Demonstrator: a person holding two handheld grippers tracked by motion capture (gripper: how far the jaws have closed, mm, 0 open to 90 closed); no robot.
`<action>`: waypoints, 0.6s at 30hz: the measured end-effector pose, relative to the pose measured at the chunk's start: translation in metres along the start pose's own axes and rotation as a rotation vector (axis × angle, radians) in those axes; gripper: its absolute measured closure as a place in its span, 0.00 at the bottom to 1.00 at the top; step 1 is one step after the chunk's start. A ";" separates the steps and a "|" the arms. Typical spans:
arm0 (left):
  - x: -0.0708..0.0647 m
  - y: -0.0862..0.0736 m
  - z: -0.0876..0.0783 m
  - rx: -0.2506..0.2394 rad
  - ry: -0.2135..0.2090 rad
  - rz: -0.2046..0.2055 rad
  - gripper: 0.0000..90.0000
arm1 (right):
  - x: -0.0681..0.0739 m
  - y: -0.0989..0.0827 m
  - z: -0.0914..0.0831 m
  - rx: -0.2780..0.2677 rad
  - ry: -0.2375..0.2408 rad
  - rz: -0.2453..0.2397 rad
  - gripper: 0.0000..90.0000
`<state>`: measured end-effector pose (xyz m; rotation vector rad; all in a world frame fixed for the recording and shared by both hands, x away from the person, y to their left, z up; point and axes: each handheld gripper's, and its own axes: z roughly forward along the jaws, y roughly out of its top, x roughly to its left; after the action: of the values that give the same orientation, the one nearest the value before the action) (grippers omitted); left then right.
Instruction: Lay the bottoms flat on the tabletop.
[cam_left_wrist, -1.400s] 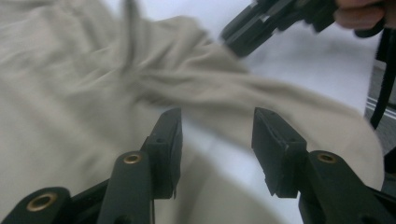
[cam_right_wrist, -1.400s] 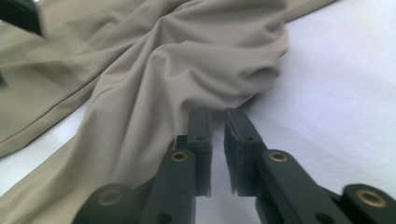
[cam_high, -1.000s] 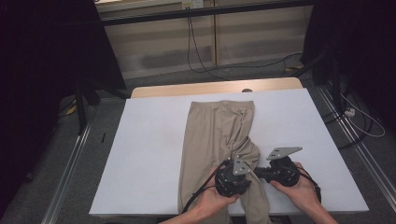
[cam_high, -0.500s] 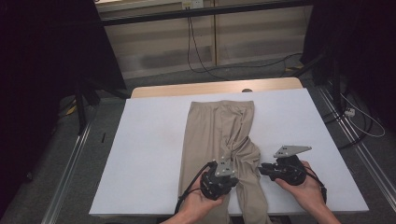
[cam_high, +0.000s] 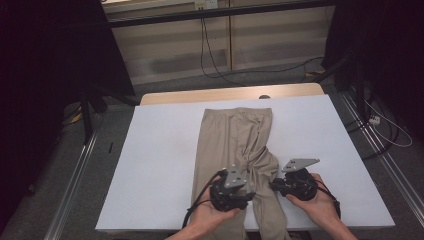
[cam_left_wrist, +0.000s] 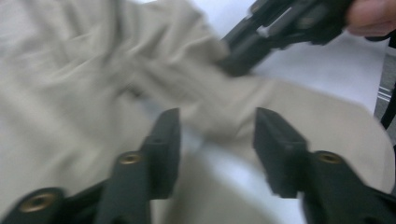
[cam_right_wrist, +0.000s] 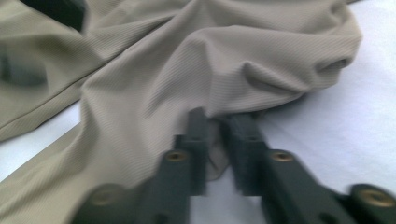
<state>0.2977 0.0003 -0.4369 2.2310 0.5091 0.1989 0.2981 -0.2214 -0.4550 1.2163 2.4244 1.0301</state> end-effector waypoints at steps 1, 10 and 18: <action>-0.003 0.003 0.007 0.012 0.012 0.007 0.47 | -0.001 0.000 0.000 -0.004 0.003 0.015 0.99; -0.009 0.007 0.021 0.098 -0.002 -0.024 0.99 | -0.008 -0.007 -0.018 -0.061 0.007 0.047 0.91; 0.009 -0.007 -0.023 0.029 -0.015 -0.085 0.99 | -0.001 -0.008 -0.023 -0.080 0.020 0.049 0.78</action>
<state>0.2963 0.0242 -0.4278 2.2326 0.6003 0.1310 0.2825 -0.2366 -0.4434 1.2495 2.3548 1.1472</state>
